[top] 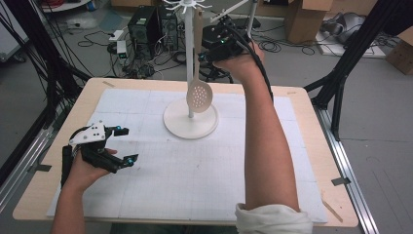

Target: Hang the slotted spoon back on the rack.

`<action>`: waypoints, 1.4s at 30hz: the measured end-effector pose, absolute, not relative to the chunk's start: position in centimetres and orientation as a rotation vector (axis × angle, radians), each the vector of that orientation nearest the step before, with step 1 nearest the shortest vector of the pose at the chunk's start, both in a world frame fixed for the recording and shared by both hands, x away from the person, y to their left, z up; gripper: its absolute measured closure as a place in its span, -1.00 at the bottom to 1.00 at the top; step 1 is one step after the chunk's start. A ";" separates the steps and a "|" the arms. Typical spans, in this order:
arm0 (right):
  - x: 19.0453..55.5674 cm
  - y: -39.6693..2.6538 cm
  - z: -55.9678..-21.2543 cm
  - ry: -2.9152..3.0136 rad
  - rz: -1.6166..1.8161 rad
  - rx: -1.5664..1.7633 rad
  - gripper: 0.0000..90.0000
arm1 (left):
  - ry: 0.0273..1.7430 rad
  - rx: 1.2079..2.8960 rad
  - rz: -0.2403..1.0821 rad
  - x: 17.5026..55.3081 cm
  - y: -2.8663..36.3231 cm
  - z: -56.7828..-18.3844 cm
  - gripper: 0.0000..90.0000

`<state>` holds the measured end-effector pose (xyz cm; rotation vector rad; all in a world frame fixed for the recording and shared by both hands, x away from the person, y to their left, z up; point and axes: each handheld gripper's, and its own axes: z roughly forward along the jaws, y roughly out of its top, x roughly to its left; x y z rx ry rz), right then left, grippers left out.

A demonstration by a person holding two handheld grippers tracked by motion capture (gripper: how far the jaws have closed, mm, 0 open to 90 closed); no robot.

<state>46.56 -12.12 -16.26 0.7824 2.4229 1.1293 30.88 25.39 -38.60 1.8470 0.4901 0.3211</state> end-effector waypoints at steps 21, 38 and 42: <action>39.5 -18.7 -20.2 2.287 1.414 0.686 -0.40 | 0.486 1.867 0.324 30.8 25.0 -38.6 -0.96; 34.6 -22.2 -25.4 2.178 1.525 0.691 -0.58 | 0.488 1.877 0.321 30.9 24.6 -38.7 -0.96; 33.5 -22.6 -27.2 2.175 1.529 0.695 -0.62 | 0.489 1.869 0.317 30.8 24.5 -38.6 -0.96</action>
